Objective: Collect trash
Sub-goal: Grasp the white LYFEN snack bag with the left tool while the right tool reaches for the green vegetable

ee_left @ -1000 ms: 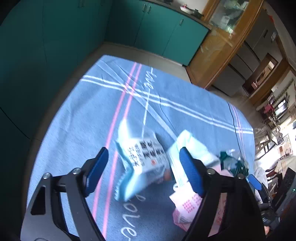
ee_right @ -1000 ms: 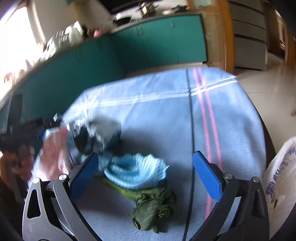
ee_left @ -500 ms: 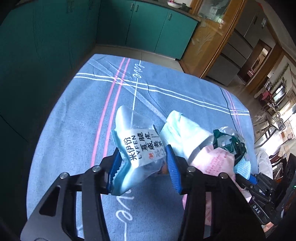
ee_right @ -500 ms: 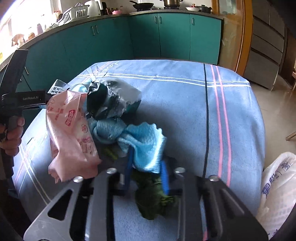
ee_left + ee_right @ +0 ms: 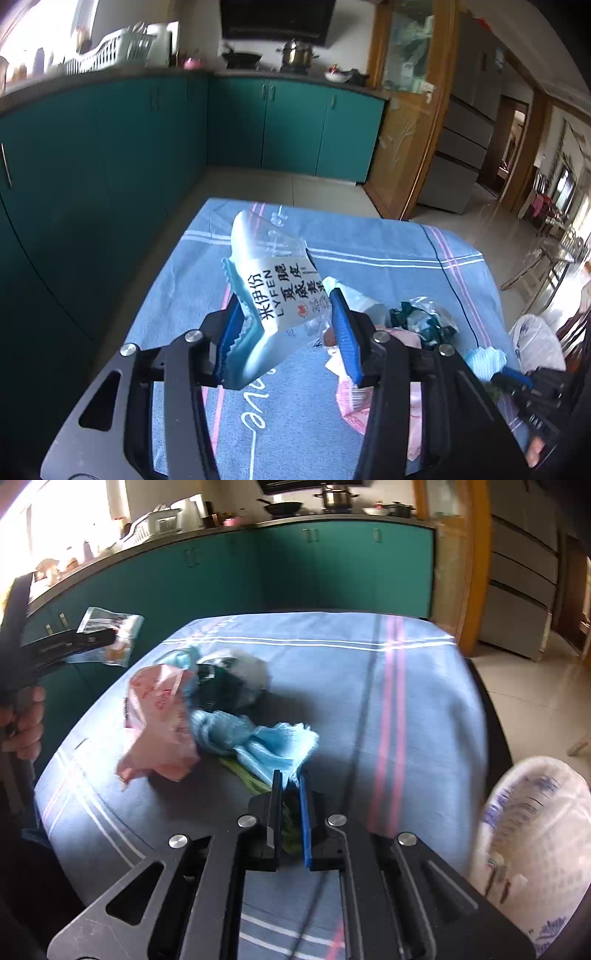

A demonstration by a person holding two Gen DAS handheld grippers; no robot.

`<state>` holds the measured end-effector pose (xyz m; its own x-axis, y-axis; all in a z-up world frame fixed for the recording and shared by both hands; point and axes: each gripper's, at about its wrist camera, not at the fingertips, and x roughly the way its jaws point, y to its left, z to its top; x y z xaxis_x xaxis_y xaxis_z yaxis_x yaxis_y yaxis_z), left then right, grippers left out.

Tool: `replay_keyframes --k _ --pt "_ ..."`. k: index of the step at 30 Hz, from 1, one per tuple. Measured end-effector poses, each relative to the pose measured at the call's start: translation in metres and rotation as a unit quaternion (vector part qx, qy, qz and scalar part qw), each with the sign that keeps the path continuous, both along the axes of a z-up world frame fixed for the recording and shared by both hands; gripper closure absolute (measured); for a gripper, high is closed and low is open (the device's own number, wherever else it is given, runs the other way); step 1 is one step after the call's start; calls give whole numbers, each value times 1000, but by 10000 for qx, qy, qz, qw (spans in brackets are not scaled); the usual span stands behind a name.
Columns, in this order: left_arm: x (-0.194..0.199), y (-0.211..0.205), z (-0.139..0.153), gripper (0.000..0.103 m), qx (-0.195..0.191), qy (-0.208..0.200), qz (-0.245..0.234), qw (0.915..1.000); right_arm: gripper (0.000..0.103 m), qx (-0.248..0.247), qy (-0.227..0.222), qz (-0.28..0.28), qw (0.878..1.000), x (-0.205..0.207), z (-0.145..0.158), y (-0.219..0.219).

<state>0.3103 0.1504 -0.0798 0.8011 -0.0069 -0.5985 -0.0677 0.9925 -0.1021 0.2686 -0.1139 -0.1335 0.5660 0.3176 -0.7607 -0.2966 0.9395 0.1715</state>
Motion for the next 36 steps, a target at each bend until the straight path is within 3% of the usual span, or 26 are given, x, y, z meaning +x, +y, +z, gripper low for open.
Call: replay_keyframes --k 6,15,18,20,22,30,36 --pt "-21 -24 10 55 259 -319 -306 9987 94 96 168 -387 9991 4 -7 -24" --pt "-41 -55 7 55 395 -333 -862 9949 92 63 186 -481 9987 2 -13 -23" --pt "-46 -62 6 55 429 -329 -941 9941 78 -12 150 -445 9989 1 -14 -18" --pt "-45 -61 6 55 427 -338 -967 9938 58 -115 93 -460 9988 0 -14 -15" --pt "-45 -61 6 55 435 -333 -969 9938 49 -104 90 -425 9990 0 -13 -13" --pt "-46 -56 5 55 410 -343 -940 9941 46 26 132 -315 9994 -2 -13 -10" --pt "-48 -60 6 55 444 -354 -1000 9934 45 488 101 -1066 9930 3 -6 -47"
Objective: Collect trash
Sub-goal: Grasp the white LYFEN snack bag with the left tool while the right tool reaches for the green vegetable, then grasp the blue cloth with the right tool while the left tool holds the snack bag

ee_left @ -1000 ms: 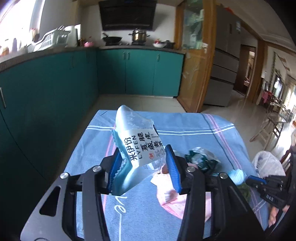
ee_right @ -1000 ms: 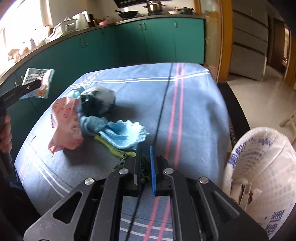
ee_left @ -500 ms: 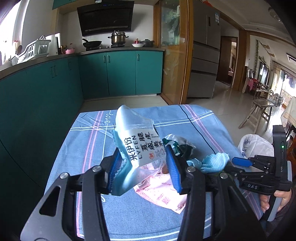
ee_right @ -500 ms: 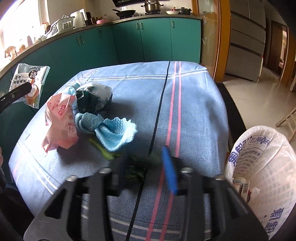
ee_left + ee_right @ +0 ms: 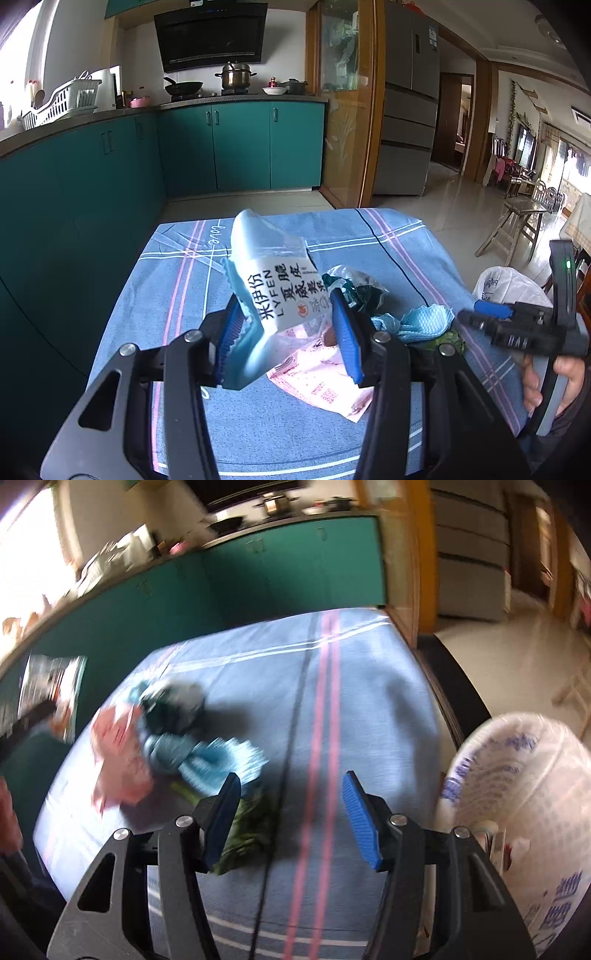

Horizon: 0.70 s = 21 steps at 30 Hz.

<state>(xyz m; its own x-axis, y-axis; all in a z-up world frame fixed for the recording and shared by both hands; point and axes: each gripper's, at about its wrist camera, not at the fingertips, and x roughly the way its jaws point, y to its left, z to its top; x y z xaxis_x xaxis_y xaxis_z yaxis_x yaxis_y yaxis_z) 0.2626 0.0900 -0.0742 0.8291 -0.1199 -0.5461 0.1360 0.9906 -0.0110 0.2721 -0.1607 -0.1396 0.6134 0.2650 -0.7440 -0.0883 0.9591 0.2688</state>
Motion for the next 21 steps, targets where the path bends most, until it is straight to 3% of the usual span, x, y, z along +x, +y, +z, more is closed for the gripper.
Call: replay_keyframes --k 5,13,18,21 --pt "1 -4 0 55 60 11 -70 10000 45 59 80 -268 9996 3 -3 -16" --pt "1 -6 -4 54 108 53 -62 9999 46 -145 109 928 9955 -2 -10 37" --pt "1 -4 -6 54 133 85 -33 9999 46 -224 200 1144 9930 0 -13 53" --pt "1 -1 -5 54 102 82 4 9999 57 -240 182 1239 9918 0 -13 59"
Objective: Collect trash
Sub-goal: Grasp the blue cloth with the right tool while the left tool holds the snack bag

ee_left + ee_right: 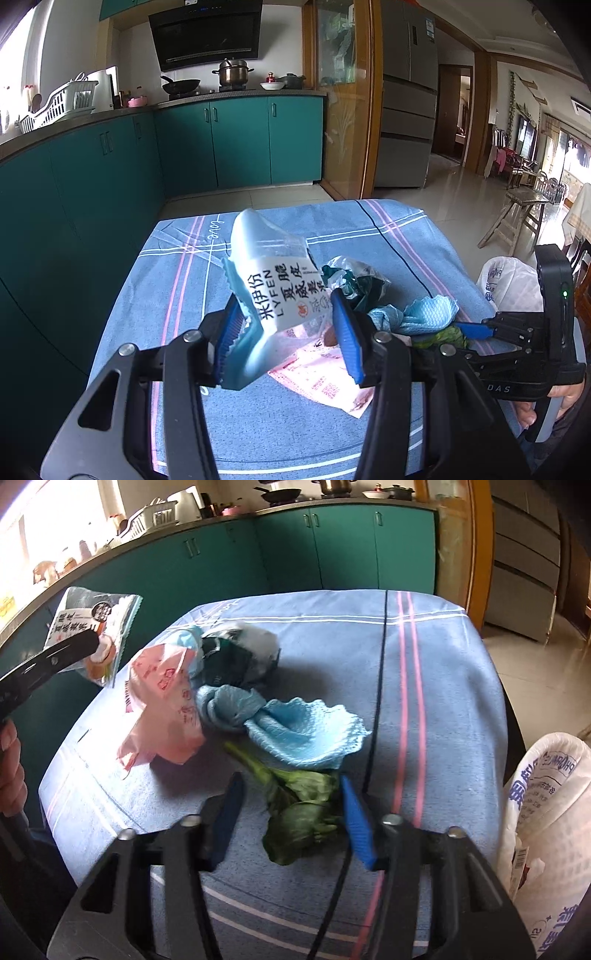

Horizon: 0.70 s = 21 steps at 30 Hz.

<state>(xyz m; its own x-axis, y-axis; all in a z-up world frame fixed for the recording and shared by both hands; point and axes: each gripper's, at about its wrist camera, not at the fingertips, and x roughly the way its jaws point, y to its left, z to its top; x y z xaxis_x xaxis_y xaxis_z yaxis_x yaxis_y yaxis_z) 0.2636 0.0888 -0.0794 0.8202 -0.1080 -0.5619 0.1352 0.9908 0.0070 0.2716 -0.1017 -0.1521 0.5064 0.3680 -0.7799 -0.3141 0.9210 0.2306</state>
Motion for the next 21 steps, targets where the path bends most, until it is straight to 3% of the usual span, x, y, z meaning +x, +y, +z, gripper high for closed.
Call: replay_keyframes --k 5,10,15,16,18,19,20,21 --pt "-1 -1 2 54 0 -29 6 10000 81 50 -21 103 9999 -7 4 -2" --pt "-1 -1 1 54 -3 -35 -1 10000 83 131 -20 384 9992 -21 15 -1" --pt "-1 0 2 54 0 -25 7 10000 83 -108 95 796 9967 -35 15 7" --pt "-1 -1 2 54 3 -28 17 10000 80 -119 97 795 9967 -35 14 8" --pt "-2 0 3 54 -13 -36 36 10000 64 43 50 793 9968 -36 16 6" --pt "-2 1 3 54 -28 -43 51 10000 50 156 -1 726 9972 -35 20 2" --pt "-2 2 4 54 -47 -47 61 10000 42 261 -108 602 9978 -35 24 -2" --pt "-1 3 3 54 -60 -52 69 9999 42 325 -276 426 9982 -34 30 -7"
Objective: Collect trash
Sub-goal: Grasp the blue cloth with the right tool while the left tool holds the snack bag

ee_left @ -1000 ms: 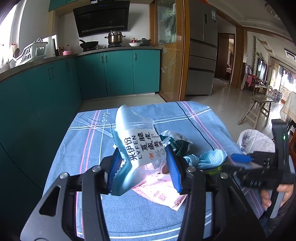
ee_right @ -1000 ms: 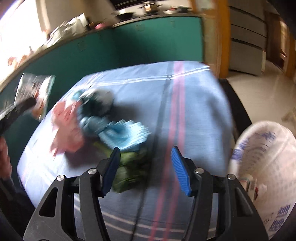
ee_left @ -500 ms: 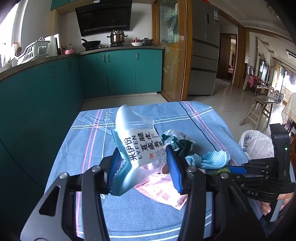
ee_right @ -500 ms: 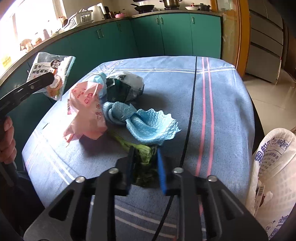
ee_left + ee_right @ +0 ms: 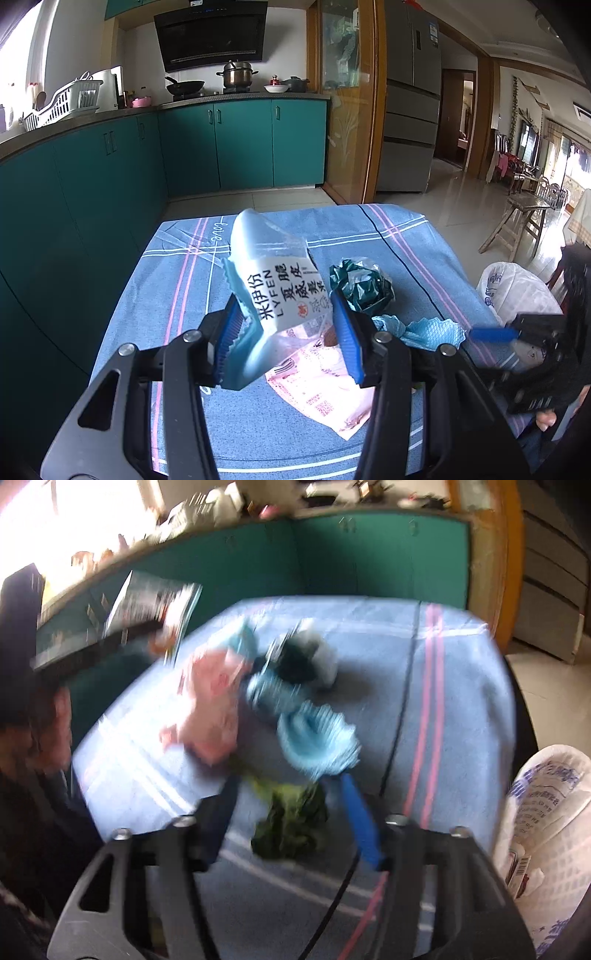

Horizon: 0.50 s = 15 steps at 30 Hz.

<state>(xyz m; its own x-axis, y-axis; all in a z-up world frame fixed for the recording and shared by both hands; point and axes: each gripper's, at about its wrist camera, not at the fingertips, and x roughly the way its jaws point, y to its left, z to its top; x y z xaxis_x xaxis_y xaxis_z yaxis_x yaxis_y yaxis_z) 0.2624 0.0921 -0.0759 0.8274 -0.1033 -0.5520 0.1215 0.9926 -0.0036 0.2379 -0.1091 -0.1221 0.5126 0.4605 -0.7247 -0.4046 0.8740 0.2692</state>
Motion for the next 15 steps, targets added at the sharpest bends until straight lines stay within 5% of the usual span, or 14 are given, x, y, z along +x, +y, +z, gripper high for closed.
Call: replay_keyframes --k 7,15 --pt "-3 7 6 54 -17 -148 107 9998 41 167 -60 -863 9961 32 -2 -14" --pt "-4 42 14 54 -382 -239 595 9972 41 -441 386 -529 9969 70 -28 28"
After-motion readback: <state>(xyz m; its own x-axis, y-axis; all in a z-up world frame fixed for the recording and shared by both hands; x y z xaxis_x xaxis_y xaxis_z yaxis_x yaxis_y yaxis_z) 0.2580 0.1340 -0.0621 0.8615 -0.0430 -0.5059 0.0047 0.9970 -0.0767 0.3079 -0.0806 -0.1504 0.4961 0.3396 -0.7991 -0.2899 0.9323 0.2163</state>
